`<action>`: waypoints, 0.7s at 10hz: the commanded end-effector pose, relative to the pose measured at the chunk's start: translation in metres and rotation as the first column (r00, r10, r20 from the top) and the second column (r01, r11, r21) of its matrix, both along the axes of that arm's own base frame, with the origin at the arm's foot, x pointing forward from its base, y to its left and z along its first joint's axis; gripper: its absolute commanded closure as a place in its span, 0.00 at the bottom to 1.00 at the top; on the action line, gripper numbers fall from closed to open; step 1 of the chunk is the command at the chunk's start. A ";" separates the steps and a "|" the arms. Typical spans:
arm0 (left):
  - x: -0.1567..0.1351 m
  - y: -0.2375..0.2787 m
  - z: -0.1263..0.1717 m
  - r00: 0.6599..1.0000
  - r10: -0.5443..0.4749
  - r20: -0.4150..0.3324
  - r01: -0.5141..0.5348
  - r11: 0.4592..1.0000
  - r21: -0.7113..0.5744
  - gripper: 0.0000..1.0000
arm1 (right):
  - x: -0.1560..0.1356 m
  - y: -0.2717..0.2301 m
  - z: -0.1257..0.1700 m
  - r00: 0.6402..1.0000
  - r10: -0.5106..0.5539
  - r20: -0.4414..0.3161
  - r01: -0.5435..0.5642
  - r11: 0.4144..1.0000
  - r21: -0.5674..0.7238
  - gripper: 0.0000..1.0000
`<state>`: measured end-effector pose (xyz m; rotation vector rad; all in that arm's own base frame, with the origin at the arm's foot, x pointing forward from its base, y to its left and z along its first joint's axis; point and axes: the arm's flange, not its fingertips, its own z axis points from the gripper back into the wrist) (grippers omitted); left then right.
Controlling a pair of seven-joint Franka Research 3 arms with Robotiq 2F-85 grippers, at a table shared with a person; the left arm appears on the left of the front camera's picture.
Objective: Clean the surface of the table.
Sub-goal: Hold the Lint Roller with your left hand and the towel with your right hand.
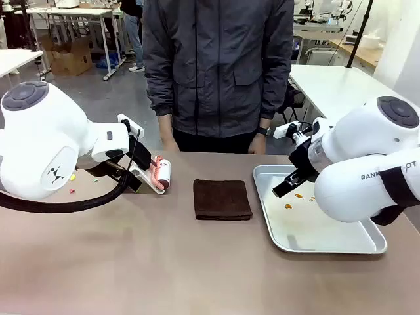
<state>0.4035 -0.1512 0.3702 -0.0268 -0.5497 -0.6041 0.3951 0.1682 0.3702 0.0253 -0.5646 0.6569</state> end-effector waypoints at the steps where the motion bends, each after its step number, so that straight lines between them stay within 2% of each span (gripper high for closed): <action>1: 0.000 0.000 0.000 1.000 0.000 0.000 0.000 1.000 0.000 0.00 | 0.000 0.000 0.000 1.000 0.000 0.000 0.000 1.000 0.000 0.00; 7: 0.000 0.000 0.000 1.000 0.000 0.000 0.000 1.000 0.000 0.00 | 0.000 0.000 0.000 1.000 0.000 0.000 0.000 1.000 0.000 0.00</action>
